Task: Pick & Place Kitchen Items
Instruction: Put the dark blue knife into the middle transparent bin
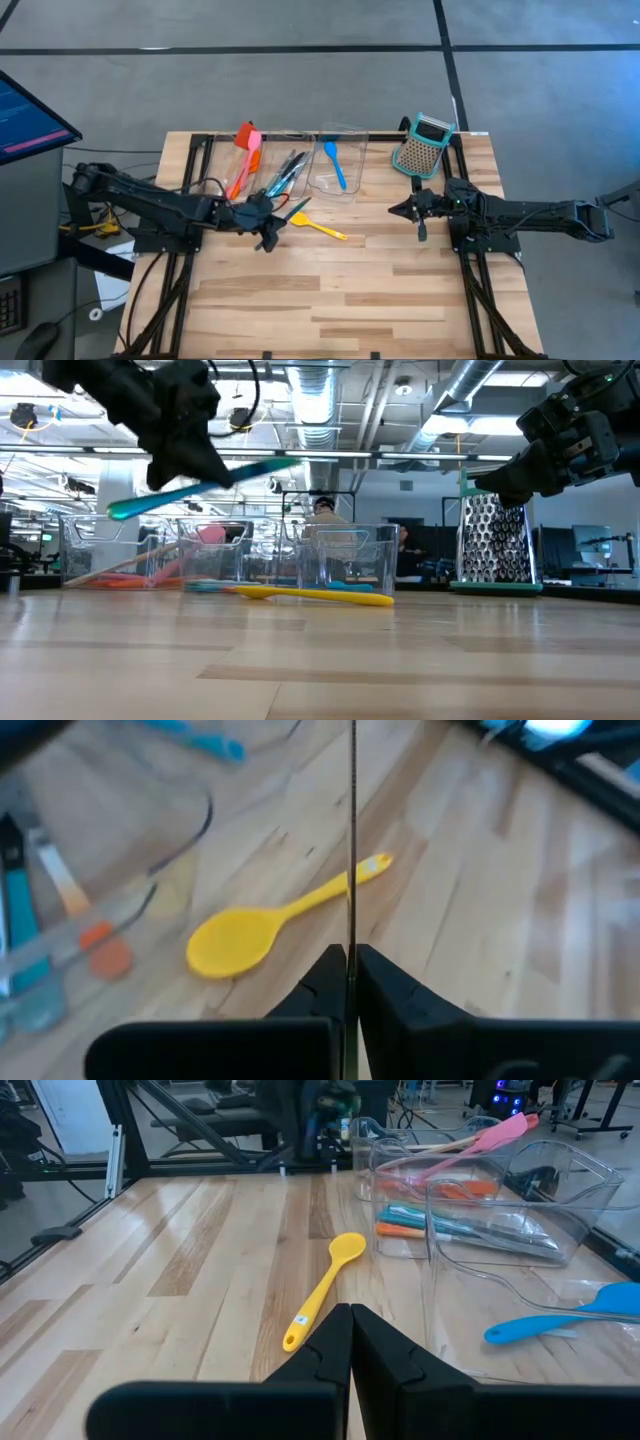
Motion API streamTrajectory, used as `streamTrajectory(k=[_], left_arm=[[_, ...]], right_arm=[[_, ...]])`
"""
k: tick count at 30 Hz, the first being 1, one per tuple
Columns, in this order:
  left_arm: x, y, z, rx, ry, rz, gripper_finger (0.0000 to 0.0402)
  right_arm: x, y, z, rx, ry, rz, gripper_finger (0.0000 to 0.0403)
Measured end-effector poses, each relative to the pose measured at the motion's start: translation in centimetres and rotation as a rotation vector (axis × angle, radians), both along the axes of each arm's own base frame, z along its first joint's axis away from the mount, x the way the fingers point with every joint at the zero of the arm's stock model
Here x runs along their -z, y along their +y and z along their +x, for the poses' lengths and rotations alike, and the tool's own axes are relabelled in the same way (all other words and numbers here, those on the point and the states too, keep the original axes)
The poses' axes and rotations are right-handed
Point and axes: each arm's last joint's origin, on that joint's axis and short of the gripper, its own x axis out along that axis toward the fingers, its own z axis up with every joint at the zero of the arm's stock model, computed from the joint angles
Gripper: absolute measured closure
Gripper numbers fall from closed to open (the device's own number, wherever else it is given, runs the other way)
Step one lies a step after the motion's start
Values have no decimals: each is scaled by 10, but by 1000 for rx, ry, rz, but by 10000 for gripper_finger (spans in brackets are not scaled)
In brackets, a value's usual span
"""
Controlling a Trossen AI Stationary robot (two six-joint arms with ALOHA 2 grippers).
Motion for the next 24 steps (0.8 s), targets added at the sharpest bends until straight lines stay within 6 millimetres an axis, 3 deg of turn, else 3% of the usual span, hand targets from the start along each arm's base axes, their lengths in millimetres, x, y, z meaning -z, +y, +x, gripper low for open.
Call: streamTrajectory(k=[11,17,24], left_arm=[[-41,2,-12,79,-225,209,401],[-57,13,-21,64,-286,299,401],[-68,30,-17,14,-351,417,401]], right_arm=[[0,0,0,0,-3,-1,400],[-3,0,1,0,-26,-6,400],[-6,0,1,0,-65,-16,400]])
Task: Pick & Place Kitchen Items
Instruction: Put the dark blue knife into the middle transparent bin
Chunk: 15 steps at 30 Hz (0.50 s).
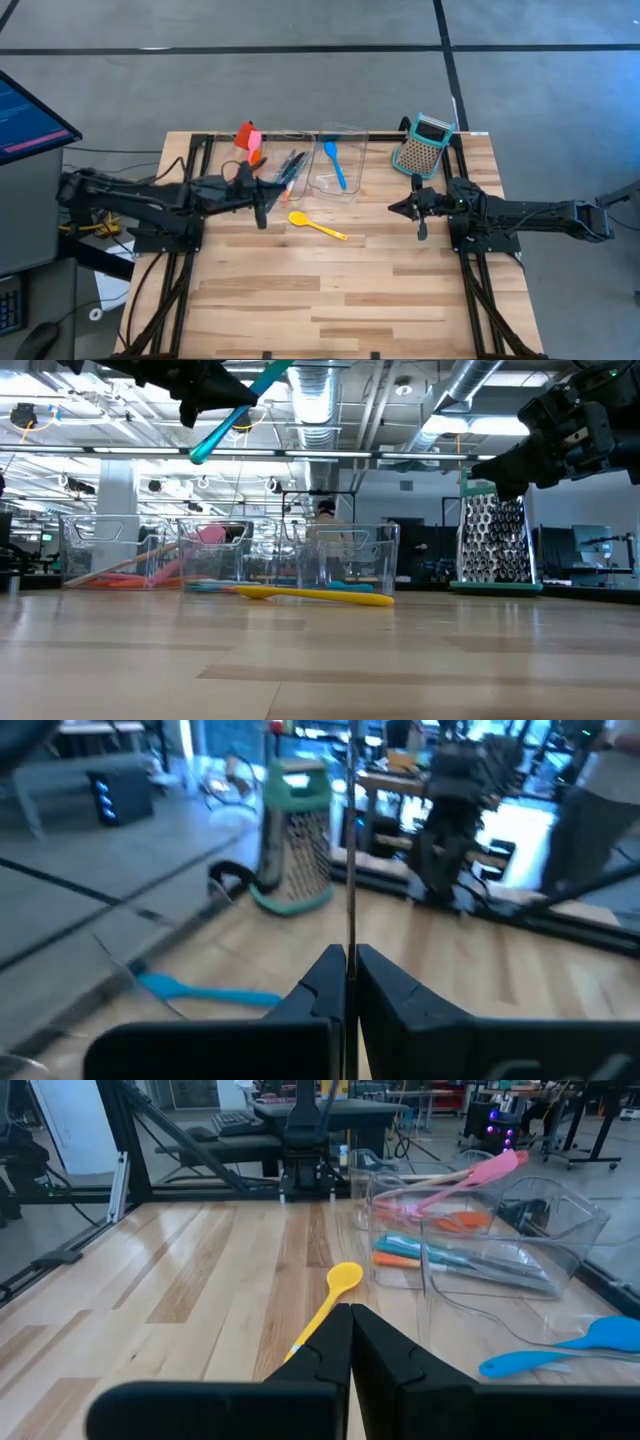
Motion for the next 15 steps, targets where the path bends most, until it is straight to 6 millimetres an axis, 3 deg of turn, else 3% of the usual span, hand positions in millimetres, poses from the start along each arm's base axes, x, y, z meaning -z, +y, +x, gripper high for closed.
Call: streamTrajectory(k=[6,15], left_arm=[[-13,17,1,-70,-96,89,401],[-23,48,2,-217,-107,133,401]], right_arm=[[0,0,0,0,-3,-1,400],[0,0,0,0,-2,-1,400]])
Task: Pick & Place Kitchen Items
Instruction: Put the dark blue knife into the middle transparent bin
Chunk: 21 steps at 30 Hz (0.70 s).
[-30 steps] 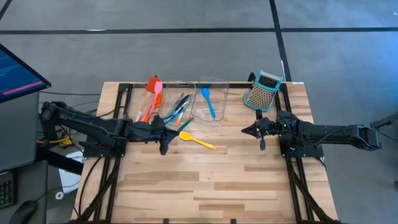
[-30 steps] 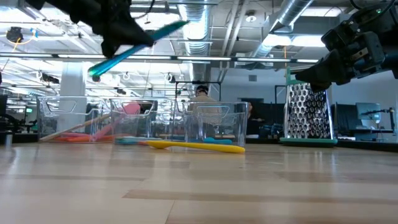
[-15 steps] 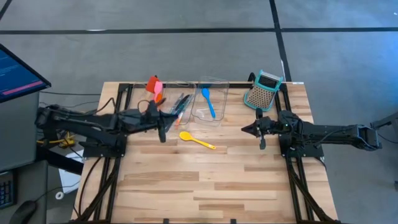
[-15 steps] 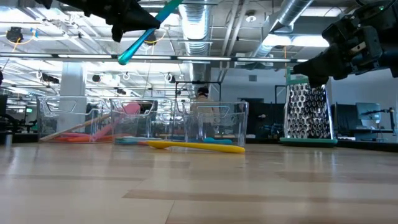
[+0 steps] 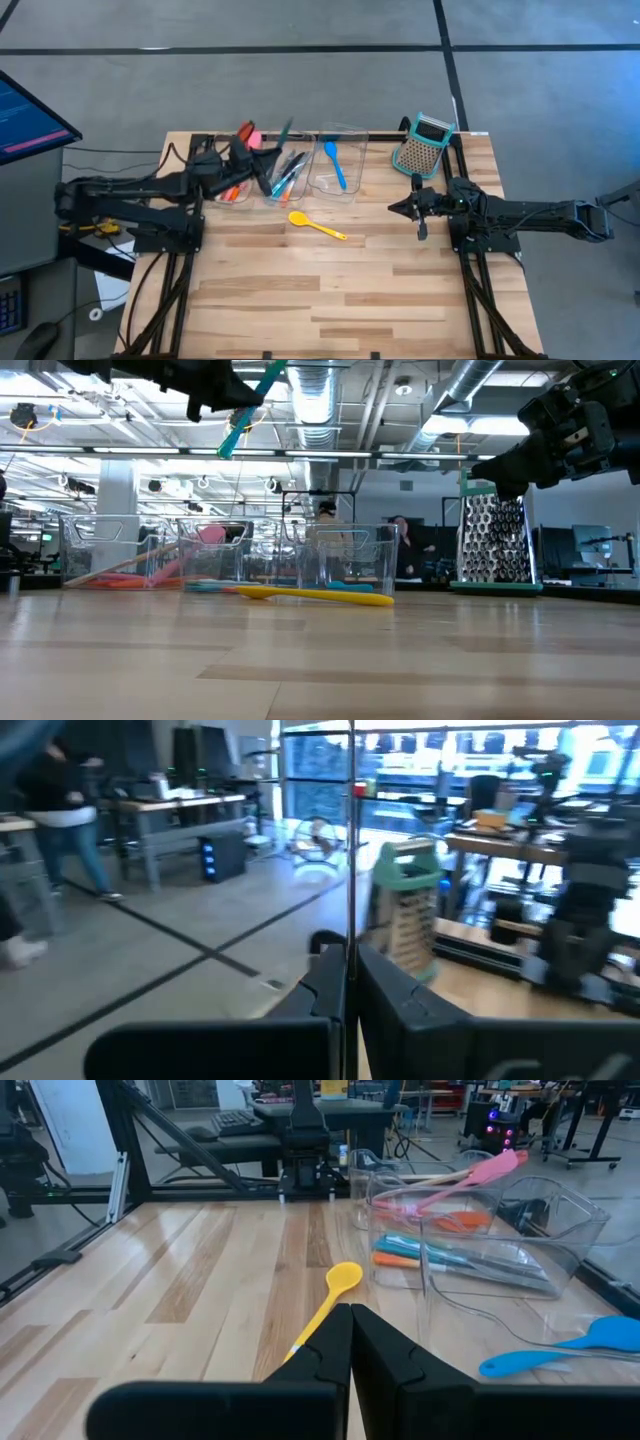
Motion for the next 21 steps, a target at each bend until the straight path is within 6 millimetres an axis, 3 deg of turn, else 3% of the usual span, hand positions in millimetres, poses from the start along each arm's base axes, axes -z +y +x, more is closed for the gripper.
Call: streamTrajectory(k=[5,12,21], left_arm=[[4,24,12,-36,39,-12,401],[25,60,35,-47,119,-109,401],[55,92,38,-115,311,-341,401]], right_arm=[[0,0,0,0,0,0,400],[0,0,0,5,-1,10,400],[0,0,0,9,-1,25,400]])
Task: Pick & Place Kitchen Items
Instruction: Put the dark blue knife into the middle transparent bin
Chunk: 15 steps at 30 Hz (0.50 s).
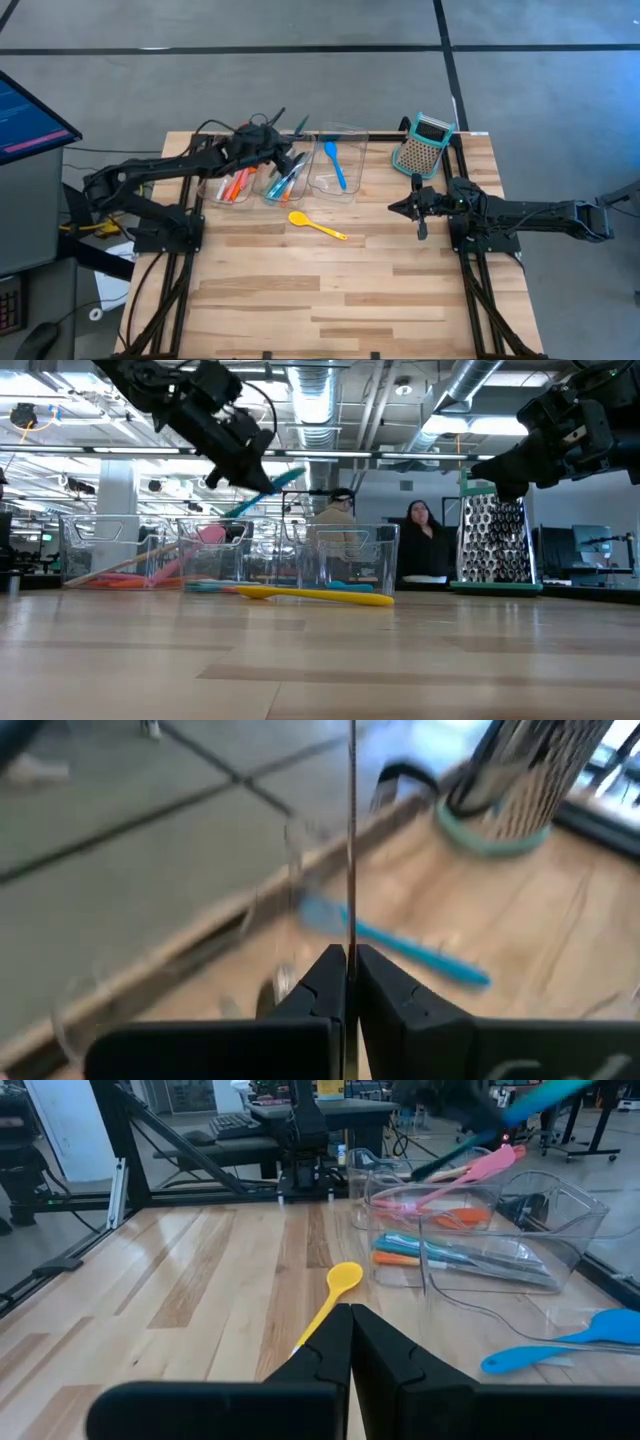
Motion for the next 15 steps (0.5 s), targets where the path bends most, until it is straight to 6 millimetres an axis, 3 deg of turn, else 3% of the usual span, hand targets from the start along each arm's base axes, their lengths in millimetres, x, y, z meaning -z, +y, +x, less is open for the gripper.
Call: streamTrajectory(k=[15], left_arm=[[57,26,4,-35,149,-234,400]], right_arm=[[0,-3,-1,24,0,-8,400]])
